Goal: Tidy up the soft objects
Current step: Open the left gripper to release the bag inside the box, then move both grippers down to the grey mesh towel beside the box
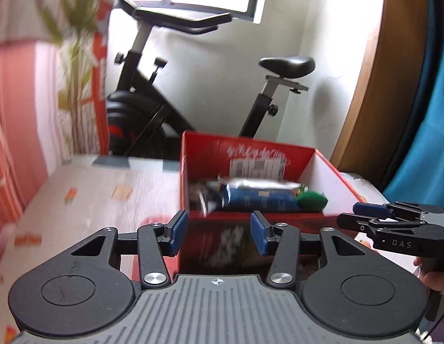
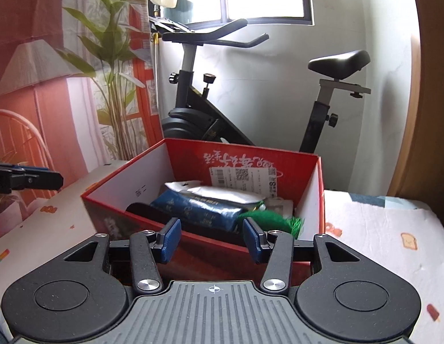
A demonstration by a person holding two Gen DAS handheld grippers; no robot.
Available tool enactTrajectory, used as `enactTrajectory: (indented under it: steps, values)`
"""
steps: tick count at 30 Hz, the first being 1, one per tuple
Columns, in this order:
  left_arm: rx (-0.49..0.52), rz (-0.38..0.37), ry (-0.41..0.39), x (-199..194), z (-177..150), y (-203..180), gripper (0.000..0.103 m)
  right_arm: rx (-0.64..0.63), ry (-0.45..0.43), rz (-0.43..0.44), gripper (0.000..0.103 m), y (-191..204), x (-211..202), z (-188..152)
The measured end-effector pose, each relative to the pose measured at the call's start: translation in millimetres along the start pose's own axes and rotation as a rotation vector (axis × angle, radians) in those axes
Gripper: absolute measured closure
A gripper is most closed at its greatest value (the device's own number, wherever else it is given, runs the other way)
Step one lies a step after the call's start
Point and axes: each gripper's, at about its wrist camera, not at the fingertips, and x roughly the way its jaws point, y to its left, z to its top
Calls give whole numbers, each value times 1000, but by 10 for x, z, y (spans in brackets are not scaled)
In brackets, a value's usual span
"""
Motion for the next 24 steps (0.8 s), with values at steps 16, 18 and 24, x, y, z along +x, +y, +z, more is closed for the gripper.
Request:
enactTrajectory:
  steps: [16,18,24]
  values:
    - [-150,53,177,77,-732,317,52,70,111,3,57,124,-30,-802]
    - [-153,57,187,97,-781,319,52,74,124,-3,57,127,-12,-873]
    - [-155,75,198,132,-918,314,52,69,148,-27,55,99,52,-1055]
